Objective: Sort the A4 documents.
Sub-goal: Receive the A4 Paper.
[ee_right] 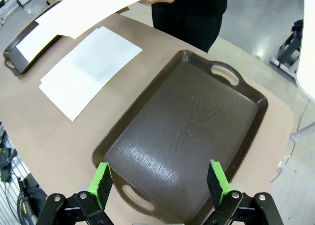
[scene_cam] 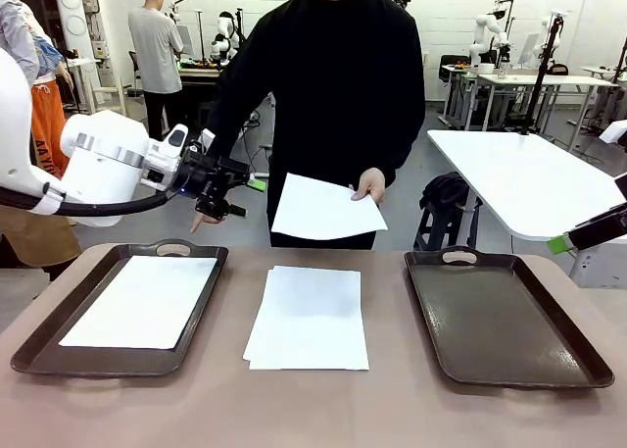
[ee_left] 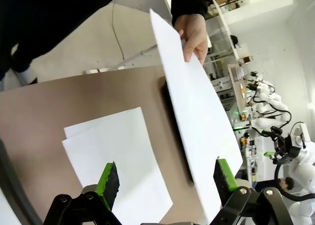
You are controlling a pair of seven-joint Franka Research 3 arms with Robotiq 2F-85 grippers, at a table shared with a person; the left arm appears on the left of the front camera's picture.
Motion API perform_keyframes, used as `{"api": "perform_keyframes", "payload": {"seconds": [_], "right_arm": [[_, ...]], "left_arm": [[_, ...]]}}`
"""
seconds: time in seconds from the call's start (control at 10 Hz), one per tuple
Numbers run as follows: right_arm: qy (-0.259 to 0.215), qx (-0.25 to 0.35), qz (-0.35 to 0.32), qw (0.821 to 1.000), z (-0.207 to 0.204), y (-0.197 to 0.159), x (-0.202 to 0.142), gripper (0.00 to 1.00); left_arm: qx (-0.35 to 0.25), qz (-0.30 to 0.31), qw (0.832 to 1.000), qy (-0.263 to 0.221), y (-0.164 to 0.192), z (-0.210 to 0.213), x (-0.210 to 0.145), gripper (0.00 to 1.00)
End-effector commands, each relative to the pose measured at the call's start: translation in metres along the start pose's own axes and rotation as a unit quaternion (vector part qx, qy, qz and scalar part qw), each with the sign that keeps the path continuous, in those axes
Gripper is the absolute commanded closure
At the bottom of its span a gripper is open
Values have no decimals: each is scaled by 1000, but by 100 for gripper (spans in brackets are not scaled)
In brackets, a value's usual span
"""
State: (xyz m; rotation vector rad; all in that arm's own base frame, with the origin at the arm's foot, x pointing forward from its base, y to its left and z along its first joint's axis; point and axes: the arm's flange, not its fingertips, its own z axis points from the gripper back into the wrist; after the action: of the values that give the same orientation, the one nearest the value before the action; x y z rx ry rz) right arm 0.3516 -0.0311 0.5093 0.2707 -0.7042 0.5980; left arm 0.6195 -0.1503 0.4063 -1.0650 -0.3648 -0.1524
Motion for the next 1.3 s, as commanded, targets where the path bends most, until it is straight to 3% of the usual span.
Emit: {"api": "perform_keyframes", "payload": {"seconds": [0.0,0.7,1.2], "right_arm": [[-3,9,-3,1000,-2,-1,-1,0],[-3,9,-3,1000,-2,-1,-1,0],[-3,9,-3,1000,-2,-1,-1,0]], "left_arm": [[-44,20,999,0,8,-15,10,0],[-108,67,991,35,14,-56,13,0],[-184,136,973,39,27,-77,4,0]]}}
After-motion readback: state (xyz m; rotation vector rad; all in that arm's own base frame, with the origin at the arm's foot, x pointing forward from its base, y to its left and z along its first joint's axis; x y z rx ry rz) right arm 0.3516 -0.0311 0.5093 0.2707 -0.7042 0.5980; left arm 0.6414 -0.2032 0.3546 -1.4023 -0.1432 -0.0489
